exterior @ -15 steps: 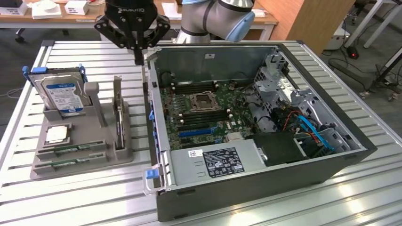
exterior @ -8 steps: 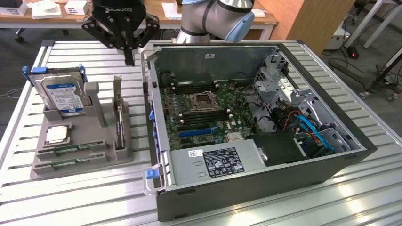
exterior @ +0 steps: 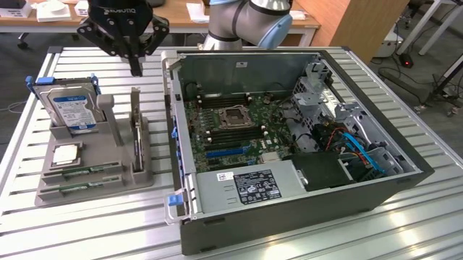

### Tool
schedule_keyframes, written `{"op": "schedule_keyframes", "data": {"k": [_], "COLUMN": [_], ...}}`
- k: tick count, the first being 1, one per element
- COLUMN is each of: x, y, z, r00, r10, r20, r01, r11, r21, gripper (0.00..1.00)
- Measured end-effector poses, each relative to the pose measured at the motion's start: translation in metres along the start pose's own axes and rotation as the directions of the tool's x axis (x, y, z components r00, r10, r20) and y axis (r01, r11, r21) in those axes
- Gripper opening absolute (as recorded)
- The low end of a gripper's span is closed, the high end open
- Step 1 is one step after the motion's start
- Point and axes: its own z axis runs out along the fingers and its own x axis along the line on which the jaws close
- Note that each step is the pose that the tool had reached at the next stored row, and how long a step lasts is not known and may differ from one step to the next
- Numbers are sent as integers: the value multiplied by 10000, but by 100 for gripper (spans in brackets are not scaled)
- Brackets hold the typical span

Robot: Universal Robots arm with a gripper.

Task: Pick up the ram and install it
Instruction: 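Reach for the ram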

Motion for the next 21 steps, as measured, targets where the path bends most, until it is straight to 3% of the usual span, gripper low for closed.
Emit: {"op": "schedule_keyframes", "data": {"k": [21], "x": [463], "y": [-32], "z": [-18], "r00": [10000], "r10": [-1], "r20": [30], "r01": [1], "r11": [10000], "r21": [-3], "gripper": [9]}}
